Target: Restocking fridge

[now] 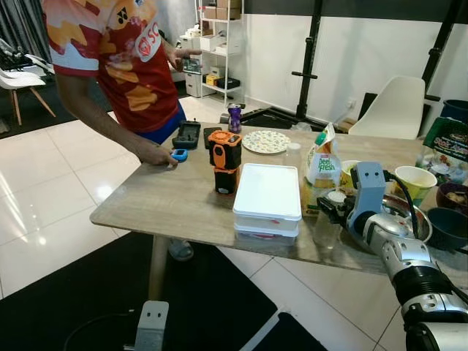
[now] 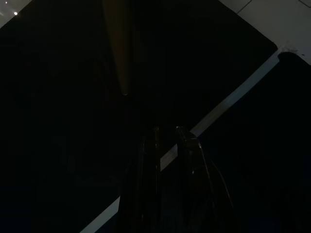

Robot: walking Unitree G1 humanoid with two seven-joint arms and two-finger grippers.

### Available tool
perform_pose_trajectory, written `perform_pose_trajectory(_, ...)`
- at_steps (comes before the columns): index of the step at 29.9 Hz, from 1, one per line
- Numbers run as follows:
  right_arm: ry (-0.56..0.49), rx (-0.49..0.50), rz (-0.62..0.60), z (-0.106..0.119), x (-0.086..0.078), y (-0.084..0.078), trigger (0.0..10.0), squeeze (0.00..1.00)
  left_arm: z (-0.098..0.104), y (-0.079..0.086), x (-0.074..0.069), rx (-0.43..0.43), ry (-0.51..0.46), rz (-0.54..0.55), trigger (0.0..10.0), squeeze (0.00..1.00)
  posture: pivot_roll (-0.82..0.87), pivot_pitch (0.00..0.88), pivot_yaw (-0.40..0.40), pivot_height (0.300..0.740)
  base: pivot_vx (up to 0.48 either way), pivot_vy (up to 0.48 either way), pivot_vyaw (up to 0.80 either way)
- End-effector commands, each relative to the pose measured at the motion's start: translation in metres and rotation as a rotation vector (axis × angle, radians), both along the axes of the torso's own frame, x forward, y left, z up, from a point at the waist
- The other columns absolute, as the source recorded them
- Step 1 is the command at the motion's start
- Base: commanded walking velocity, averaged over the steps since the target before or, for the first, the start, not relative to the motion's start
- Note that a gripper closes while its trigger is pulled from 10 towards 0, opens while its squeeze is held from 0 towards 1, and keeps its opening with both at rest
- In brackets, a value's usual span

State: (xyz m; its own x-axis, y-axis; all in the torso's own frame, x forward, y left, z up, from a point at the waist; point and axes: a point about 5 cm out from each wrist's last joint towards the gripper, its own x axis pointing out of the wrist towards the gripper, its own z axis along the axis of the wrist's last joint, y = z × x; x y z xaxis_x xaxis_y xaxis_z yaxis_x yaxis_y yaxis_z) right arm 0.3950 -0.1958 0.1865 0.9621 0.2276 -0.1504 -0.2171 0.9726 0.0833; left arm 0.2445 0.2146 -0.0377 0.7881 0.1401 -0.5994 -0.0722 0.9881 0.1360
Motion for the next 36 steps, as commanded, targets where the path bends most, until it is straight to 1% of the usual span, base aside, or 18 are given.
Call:
perform_pose_trajectory(1,0.033,-0.004,-0.006,-0.006,-0.002,-0.003,1.6,0.00,-0.005,0.002,-0.007,0.007,0.032,-0.006,10.0,0.00,-0.05,0.031,-0.007,0.740,0.000,0.000,0.00)
perform_pose_trajectory(3,0.033,-0.004,-0.006,-0.006,-0.002,-0.003,1.6,0.00,-0.005,0.002,-0.007,0.007,0.032,-0.006,10.0,0.00,-0.05,0.031,-0.007,0.740,0.000,0.000,0.00)
perform_pose_trajectory(4,0.033,-0.003,-0.005,-0.006,-0.002,-0.003,0.0,0.00,-0.005,0.002,-0.006,0.006,0.031,-0.004,10.0,0.00,-0.05,0.034,-0.007,0.740,0.000,0.000,0.00)
perform_pose_trajectory(15,0.023,0.001,-0.004,-0.001,-0.001,-0.003,0.0,0.00,-0.005,0.001,-0.006,0.002,0.032,0.004,10.0,0.00,-0.06,0.049,-0.004,0.740,0.000,0.000,0.00)
perform_pose_trajectory(21,-0.002,0.042,0.017,0.008,0.000,-0.004,0.0,0.00,-0.004,0.001,-0.004,-0.001,0.029,0.006,10.0,0.00,-0.06,0.055,-0.006,0.740,0.000,0.000,0.00)
perform_pose_trajectory(22,-0.037,0.074,0.036,0.021,0.001,-0.007,0.0,0.00,-0.003,0.001,-0.003,-0.002,0.026,0.009,10.0,0.00,-0.06,0.055,-0.002,0.740,0.000,0.000,0.00)
perform_pose_trajectory(25,-0.050,0.084,0.043,0.026,0.001,-0.009,0.0,0.00,-0.003,0.002,-0.003,-0.002,0.026,0.009,10.0,0.00,-0.06,0.055,-0.002,0.740,0.000,0.000,0.00)
perform_pose_trajectory(26,-0.069,0.092,0.065,0.034,0.000,-0.010,0.0,0.00,-0.002,0.002,-0.002,-0.001,0.025,0.009,10.0,0.00,-0.06,0.056,0.000,0.740,0.000,0.000,0.00)
perform_pose_trajectory(27,-0.069,0.092,0.065,0.034,0.000,-0.010,0.0,0.00,-0.002,0.002,-0.002,-0.001,0.025,0.009,10.0,0.00,-0.06,0.056,0.000,0.740,0.000,0.000,0.00)
perform_pose_trajectory(29,-0.110,0.101,0.109,0.049,-0.001,-0.013,0.0,0.00,-0.002,0.003,-0.002,0.001,0.024,0.009,10.0,0.00,-0.06,0.058,0.004,0.740,0.000,0.000,0.00)
perform_pose_trajectory(31,-0.110,0.101,0.109,0.049,-0.001,-0.013,0.0,0.00,-0.002,0.003,-0.002,0.001,0.024,0.009,10.0,0.00,-0.06,0.058,0.004,0.740,0.000,0.000,0.00)
perform_pose_trajectory(32,-0.129,0.106,0.126,0.056,-0.002,-0.014,0.0,0.00,-0.002,0.003,-0.002,0.002,0.024,0.009,10.0,0.00,-0.06,0.058,0.004,0.740,0.000,0.000,0.00)
perform_pose_trajectory(34,-0.165,0.137,0.150,0.068,-0.004,-0.017,0.0,0.00,-0.001,0.003,-0.001,0.001,0.024,0.008,10.0,0.00,-0.06,0.057,0.007,0.740,0.000,0.000,0.00)
perform_pose_trajectory(35,-0.180,0.177,0.159,0.074,-0.004,-0.018,0.0,0.00,-0.001,0.002,-0.001,0.001,0.024,0.007,10.0,0.00,-0.06,0.056,0.009,0.740,0.000,0.000,0.00)
perform_pose_trajectory(36,-0.180,0.177,0.159,0.074,-0.004,-0.018,0.0,0.00,-0.001,0.002,-0.001,0.001,0.024,0.007,10.0,0.00,-0.06,0.056,0.009,0.740,0.000,0.000,0.00)
